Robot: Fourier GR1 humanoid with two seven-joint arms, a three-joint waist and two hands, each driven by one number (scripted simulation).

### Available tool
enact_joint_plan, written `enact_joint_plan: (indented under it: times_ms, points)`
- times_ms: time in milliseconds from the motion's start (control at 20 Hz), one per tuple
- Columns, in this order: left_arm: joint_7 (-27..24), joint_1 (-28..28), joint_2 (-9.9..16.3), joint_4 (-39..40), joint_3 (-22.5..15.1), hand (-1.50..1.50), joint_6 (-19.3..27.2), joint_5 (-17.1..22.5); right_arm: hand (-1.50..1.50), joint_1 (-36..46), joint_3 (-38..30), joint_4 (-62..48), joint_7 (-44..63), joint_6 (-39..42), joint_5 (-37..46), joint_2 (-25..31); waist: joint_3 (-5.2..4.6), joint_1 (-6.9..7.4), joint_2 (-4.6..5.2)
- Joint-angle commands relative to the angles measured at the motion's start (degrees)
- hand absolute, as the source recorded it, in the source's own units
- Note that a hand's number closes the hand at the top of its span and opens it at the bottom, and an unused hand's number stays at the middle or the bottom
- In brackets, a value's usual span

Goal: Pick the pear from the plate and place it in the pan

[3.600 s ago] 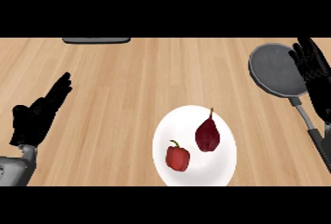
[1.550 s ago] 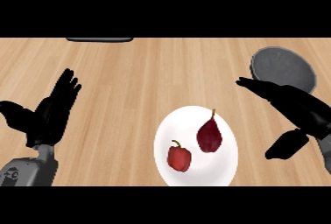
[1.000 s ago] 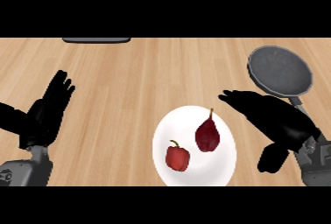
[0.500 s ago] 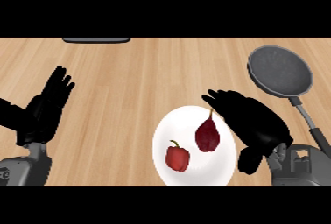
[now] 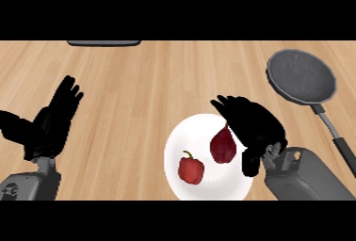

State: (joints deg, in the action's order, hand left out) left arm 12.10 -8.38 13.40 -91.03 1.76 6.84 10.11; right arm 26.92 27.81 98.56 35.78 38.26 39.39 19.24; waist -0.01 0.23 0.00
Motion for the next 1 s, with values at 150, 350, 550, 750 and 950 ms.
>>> enact_joint_plan:
  times_ms: [150,350,550,750,950]
  points:
    - [0.02,0.16,-0.51,0.38,1.08,0.0,-1.72,-1.13,-1.5,-2.63,-0.44,-5.74,-6.68,-3.67,6.85,-3.36,0.01,-0.05,0.03]
    - [3.49,0.71,-2.73,-3.7,-0.49,0.0,1.13,-3.39,-1.5,-1.83,-3.66,-7.15,-9.28,0.12,7.74,-2.57,0.01,-0.08,-0.04]
    - [-0.3,0.65,-1.85,-0.48,2.25,0.0,-2.39,-1.18,-1.5,-6.52,1.36,-7.44,-6.03,-3.27,12.37,-8.03,0.0,-0.21,-0.05]
    - [-0.01,-3.01,-1.92,2.64,3.07,0.0,-2.9,-2.07,-1.5,-3.69,-2.56,-14.68,-13.56,-6.77,14.75,-8.31,0.01,-0.22,0.01]
    - [2.87,-3.3,-3.58,-0.02,1.86,0.0,-0.6,-3.39,-1.5,-1.41,-5.04,-19.57,-17.0,-8.21,15.22,-9.9,0.01,-0.18,-0.01]
